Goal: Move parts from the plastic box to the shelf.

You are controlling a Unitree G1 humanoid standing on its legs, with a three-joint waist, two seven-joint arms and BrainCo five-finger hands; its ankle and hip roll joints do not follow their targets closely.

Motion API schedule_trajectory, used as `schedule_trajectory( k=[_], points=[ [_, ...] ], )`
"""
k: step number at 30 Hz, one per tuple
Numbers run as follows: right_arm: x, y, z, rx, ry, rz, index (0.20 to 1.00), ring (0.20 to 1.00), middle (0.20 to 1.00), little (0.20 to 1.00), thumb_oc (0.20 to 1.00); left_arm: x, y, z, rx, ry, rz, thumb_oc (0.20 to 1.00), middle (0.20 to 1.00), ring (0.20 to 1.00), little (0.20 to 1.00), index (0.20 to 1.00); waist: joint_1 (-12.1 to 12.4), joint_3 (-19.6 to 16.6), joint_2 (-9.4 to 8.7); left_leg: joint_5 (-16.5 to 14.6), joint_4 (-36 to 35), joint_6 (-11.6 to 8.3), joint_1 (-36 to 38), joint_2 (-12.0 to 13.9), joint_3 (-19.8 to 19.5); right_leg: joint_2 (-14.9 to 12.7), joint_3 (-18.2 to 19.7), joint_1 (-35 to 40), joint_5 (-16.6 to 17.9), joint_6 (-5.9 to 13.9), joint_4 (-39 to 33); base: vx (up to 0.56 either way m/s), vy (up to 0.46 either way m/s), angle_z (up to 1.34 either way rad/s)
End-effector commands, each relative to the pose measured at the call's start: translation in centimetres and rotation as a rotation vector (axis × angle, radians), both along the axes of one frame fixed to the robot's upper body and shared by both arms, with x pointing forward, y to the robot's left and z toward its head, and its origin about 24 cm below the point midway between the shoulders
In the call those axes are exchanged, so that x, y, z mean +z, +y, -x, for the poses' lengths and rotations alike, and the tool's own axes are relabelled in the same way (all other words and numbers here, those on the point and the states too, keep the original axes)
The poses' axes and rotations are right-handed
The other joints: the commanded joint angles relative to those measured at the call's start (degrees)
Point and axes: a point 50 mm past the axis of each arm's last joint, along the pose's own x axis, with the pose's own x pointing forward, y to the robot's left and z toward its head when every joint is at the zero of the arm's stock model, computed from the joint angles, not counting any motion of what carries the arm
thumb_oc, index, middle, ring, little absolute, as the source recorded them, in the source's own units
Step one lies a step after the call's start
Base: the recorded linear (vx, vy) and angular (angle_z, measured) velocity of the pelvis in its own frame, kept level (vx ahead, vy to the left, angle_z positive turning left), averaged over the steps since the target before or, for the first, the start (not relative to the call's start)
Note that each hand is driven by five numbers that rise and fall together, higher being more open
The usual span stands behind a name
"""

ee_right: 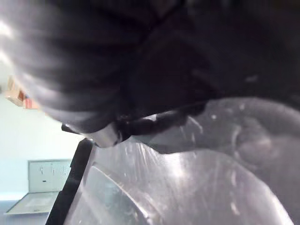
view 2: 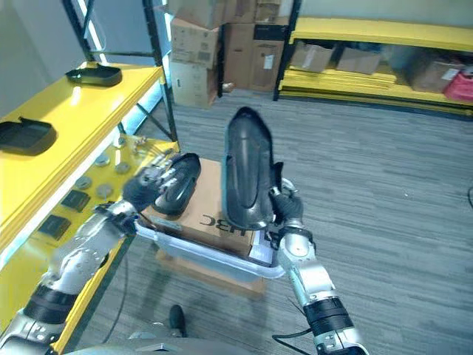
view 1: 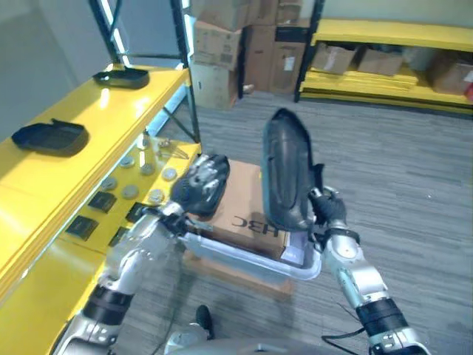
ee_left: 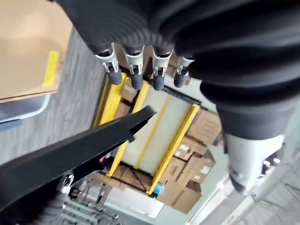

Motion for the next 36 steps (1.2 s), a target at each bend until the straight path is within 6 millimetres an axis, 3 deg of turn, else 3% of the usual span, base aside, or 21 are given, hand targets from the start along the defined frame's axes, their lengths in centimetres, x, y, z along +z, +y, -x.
schedule_trajectory(
  k=[1, 4, 10, 16, 23, 30, 36],
  points=[
    [5.5, 2.7, -3.3, 0.159, -0.242, 0.012, 0.2, 0.2, 0.2, 0.2, 0.2, 2.0, -2.2, -1.9, -0.024, -0.044, 0.015, 1.0, 1.0, 1.0, 1.0, 1.0, 0.7, -0.9, -0.42, -11.1, 3.7, -2.5, 6.4, 1.8, -0.8, 2.0, 0.9, -3.5, -0.7, -0.11, -0.1, -0.01, -0.028, -0.25],
    [5.5, 4.6, -3.7, 0.233, -0.238, -0.001, 0.2, 0.2, 0.2, 0.2, 0.2, 1.9, -4.4, -2.2, -0.057, -0.022, -0.002, 1.0, 1.0, 1.0, 1.0, 1.0, -0.3, -1.2, -0.51, -11.1, 4.0, -2.7, 6.6, 2.2, 0.1, 2.2, 1.2, -3.3, -0.8, -0.3, -0.3, 0.0, -0.028, -0.17],
    [5.7, 7.2, -4.3, 0.298, -0.239, -0.018, 0.2, 0.2, 0.2, 0.2, 0.2, 1.3, -6.1, -2.9, 0.01, -0.021, -0.148, 1.0, 1.0, 1.0, 1.0, 1.0, -1.4, -1.6, -0.76, -11.3, 4.6, -3.1, 6.9, 3.0, 1.8, 2.5, 1.2, -3.2, -0.9, -0.55, -0.6, 0.0, -0.035, -0.12],
    [6.3, 7.4, -4.7, 0.273, -0.239, -0.011, 0.2, 0.2, 0.2, 0.2, 0.2, 1.3, -4.8, -4.1, 0.16, -0.078, -0.283, 1.0, 1.0, 1.0, 1.0, 1.0, -1.5, -1.9, -0.9, -11.4, 4.9, -3.47, 7.0, 3.4, 2.2, 2.6, 1.1, -2.8, -1.0, -0.69, -1.0, 0.0, -0.016, -0.05],
    [6.3, 5.6, -5.0, 0.173, -0.245, 0.001, 0.2, 0.2, 0.2, 0.2, 0.2, 0.4, -1.3, -5.4, 0.306, -0.025, -0.363, 1.0, 1.0, 1.0, 1.0, 1.0, -1.2, -2.3, -0.63, -11.2, 5.0, -3.71, 7.0, 3.6, 1.9, 2.8, 0.8, -2.5, -0.8, -0.9, -1.4, 0.0, -0.002, 0.0],
    [6.0, 5.0, -5.0, 0.151, -0.23, -0.006, 0.2, 0.2, 0.2, 0.2, 0.2, -0.7, -0.5, -5.5, 0.34, 0.016, -0.373, 1.0, 1.0, 1.0, 1.0, 1.0, -1.2, -2.4, -0.64, -11.1, 4.8, -3.77, 7.1, 3.5, 1.8, 2.9, 0.6, -2.5, -0.8, -0.99, -1.4, 0.0, 0.0, 0.0],
    [5.5, 5.1, -4.9, 0.177, -0.203, -0.002, 0.2, 0.2, 0.2, 0.2, 0.2, -1.2, -0.9, -5.4, 0.285, 0.03, -0.348, 1.0, 1.0, 1.0, 1.0, 1.0, -1.4, -2.4, -0.71, -11.0, 4.8, -3.7, 7.2, 3.5, 1.8, 2.9, 0.7, -2.5, -0.8, -1.04, -1.4, 0.0, 0.0, 0.0]
  ],
)
